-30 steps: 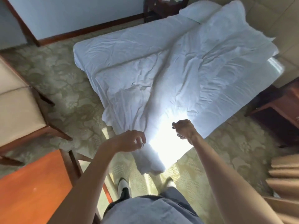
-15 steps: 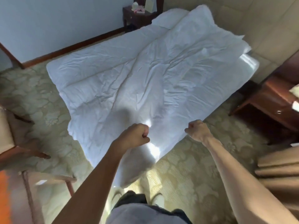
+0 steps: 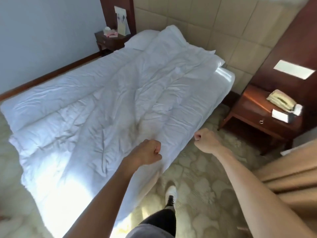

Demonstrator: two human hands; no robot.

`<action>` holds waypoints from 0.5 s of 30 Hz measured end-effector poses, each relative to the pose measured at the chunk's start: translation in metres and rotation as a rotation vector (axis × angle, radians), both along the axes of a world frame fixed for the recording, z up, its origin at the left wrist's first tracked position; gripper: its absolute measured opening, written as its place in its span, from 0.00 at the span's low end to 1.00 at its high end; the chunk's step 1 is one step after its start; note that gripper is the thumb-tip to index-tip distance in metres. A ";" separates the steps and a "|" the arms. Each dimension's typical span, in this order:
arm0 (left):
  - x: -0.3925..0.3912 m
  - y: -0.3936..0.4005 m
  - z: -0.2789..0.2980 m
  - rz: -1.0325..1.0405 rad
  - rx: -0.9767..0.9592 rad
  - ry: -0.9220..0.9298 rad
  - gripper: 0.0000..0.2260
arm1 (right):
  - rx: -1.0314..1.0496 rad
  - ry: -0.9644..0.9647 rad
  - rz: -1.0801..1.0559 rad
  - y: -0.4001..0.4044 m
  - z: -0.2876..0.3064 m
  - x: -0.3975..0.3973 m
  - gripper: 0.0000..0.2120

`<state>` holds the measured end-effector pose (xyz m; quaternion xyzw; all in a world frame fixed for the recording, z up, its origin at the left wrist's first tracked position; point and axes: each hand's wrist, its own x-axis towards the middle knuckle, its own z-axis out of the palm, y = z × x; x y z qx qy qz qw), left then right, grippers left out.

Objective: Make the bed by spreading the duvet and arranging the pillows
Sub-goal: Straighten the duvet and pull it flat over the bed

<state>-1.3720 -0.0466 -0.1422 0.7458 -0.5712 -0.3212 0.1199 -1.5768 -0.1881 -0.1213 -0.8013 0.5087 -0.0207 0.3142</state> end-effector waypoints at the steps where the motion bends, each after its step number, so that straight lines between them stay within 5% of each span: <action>1: -0.006 -0.015 -0.005 -0.013 -0.001 0.000 0.12 | 0.000 -0.007 0.011 -0.016 -0.003 -0.002 0.18; 9: -0.026 -0.182 -0.016 0.074 -0.027 -0.007 0.11 | -0.028 0.083 0.171 -0.171 -0.001 -0.012 0.17; 15: -0.068 -0.307 0.009 -0.044 -0.066 0.021 0.07 | -0.033 0.095 0.055 -0.287 0.019 -0.061 0.16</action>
